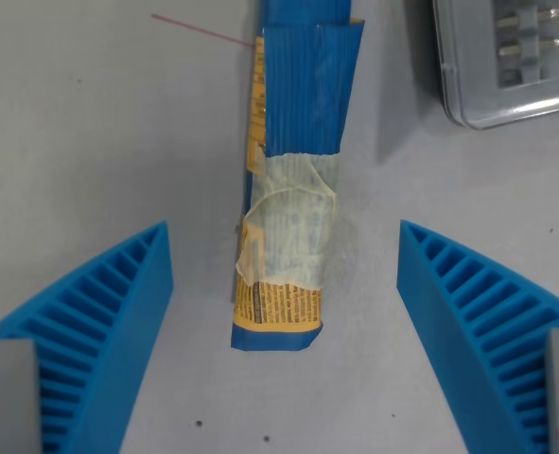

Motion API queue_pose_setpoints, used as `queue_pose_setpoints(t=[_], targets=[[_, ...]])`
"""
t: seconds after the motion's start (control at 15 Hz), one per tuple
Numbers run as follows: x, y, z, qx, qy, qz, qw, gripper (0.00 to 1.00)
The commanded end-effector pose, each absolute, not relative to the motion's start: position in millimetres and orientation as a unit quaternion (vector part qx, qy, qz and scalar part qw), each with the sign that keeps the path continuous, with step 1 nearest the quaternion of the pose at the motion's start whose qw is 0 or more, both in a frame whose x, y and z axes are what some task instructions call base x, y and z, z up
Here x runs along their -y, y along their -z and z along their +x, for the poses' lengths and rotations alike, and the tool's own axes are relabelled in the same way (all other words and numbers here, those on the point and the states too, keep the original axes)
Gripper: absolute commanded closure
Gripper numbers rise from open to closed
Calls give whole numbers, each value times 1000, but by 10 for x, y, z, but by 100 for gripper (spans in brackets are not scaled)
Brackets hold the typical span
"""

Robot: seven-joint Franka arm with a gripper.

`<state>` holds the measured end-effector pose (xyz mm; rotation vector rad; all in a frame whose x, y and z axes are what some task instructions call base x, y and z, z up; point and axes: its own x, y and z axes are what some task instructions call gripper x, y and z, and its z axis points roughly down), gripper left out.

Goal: Pick up the blue bag

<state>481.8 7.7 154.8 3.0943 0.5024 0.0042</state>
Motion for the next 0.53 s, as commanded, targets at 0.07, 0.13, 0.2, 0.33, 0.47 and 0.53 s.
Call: queue_pose_setpoints(t=[0.07, 0.13, 0.2, 0.33, 0.47, 0.53], targets=[[-40, -1515, 4766, -172, -55, 984, -9, 0], [-40, -1512, 4766, -172, -55, 983, -9, 0], [-39, -1510, 4766, -172, -56, 983, -9, 0], [-38, -1505, 4765, -172, -56, 983, -9, 0], [-37, -1501, 4764, -173, -56, 983, -9, 0], [-37, -1499, 4763, -173, -56, 983, -9, 0]])
